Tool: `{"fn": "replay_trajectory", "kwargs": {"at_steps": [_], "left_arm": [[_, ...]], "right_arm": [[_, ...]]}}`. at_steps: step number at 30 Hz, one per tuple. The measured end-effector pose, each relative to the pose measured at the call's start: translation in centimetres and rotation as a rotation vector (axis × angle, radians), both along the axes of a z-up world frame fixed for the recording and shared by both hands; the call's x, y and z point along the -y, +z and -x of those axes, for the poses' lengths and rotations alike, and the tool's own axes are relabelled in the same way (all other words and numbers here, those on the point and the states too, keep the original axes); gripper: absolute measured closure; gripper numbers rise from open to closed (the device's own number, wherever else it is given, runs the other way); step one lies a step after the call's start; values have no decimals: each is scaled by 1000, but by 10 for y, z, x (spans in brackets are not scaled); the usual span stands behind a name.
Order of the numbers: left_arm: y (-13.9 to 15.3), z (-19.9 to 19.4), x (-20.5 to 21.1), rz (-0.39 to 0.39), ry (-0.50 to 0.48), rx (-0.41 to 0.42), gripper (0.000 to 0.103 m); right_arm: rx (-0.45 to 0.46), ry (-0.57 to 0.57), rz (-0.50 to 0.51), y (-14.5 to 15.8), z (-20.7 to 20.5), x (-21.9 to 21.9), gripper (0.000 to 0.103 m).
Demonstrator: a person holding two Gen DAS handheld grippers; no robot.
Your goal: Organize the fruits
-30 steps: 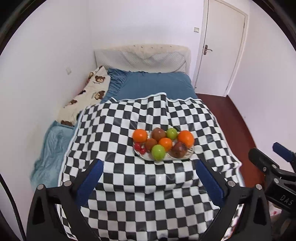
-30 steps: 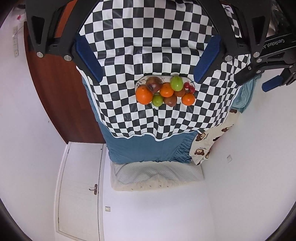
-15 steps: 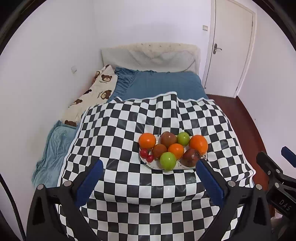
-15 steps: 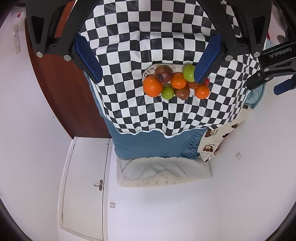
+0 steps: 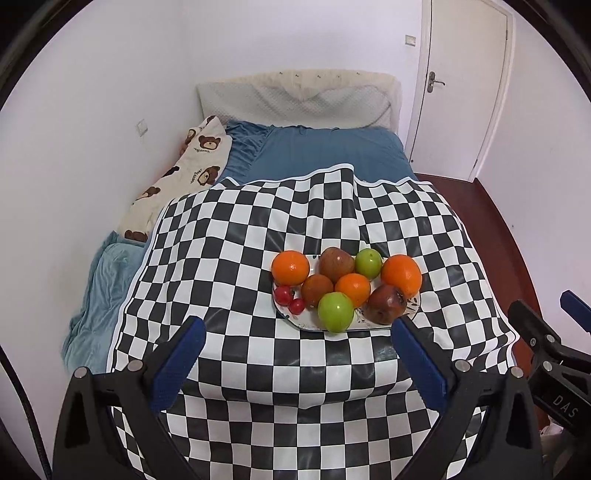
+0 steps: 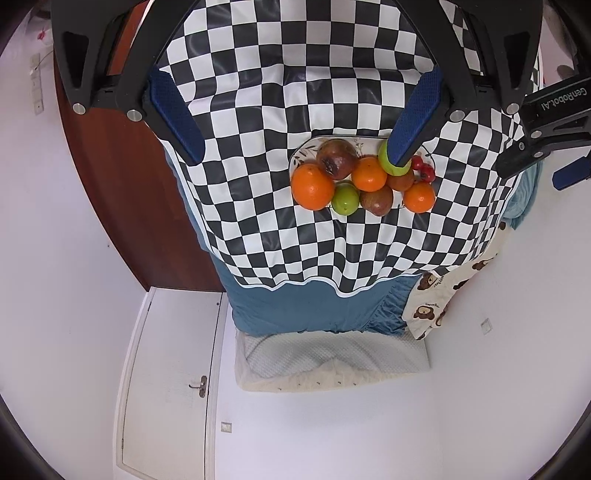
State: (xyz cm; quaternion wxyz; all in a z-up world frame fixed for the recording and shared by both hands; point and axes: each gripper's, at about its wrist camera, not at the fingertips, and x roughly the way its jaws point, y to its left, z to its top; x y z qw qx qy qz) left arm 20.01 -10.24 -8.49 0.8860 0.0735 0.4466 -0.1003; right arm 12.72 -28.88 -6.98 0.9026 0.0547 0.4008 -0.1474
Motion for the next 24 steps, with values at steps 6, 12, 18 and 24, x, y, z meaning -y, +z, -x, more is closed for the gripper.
{"fn": "replay_trajectory", "kwargs": {"at_steps": [6,12,18,24], "left_arm": [[-2,0,0,1,0,-3,0],[-5,0,1,1,-1,-8,0],[-10,1,2,1,-5,-18,0],[-11,2,3,2,-5,-21,0]], "right_arm": [[-9,-1,-7,-4,-1,2,2],[-11,-1,-10,-5,-2,3,2],[-11,0,-10,-6,-1,2,2],[-16,-2,-12,-8,1,2,2]]}}
